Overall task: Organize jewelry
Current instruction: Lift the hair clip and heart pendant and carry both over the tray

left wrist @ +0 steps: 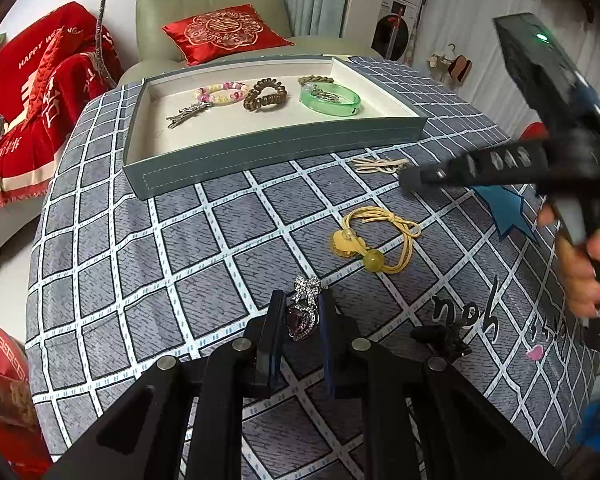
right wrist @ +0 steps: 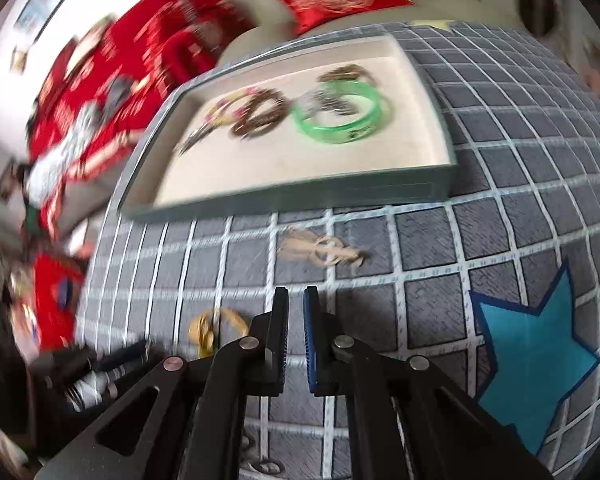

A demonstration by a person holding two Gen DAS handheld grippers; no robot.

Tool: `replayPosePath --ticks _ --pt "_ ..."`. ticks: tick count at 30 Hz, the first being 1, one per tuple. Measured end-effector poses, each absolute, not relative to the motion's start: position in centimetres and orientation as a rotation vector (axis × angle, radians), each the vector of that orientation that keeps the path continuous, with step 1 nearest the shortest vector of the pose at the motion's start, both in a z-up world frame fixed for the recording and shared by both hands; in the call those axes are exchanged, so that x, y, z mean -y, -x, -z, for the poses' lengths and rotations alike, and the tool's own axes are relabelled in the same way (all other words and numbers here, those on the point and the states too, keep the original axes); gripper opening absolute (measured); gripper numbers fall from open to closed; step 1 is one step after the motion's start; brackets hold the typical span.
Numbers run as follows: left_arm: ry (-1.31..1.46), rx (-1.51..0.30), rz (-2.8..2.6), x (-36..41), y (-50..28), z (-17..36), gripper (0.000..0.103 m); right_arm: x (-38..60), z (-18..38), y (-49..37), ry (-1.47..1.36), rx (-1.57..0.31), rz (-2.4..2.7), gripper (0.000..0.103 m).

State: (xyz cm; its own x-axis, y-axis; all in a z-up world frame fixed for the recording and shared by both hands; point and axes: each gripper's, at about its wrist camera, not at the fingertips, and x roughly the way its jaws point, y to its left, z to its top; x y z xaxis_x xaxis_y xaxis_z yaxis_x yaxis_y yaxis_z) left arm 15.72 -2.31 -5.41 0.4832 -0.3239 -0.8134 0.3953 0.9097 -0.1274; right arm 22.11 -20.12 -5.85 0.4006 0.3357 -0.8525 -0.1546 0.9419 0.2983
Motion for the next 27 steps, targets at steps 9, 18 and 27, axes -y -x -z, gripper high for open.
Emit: replayPosePath --ticks 9,18,27 --pt "-0.074 -0.964 0.427 2.0 -15.5 4.9 0.032 17.7 5.0 -22.9 0.206 -0.984 -0.318 0.052" --pt "-0.070 -0.963 0.392 1.2 -15.4 4.3 0.032 17.5 6.9 -24.8 0.268 -1.041 -0.455 0.037" --pt "-0.051 -0.972 0.397 1.4 -15.6 4.5 0.032 17.1 6.9 -22.4 0.201 -1.067 -0.432 0.009"
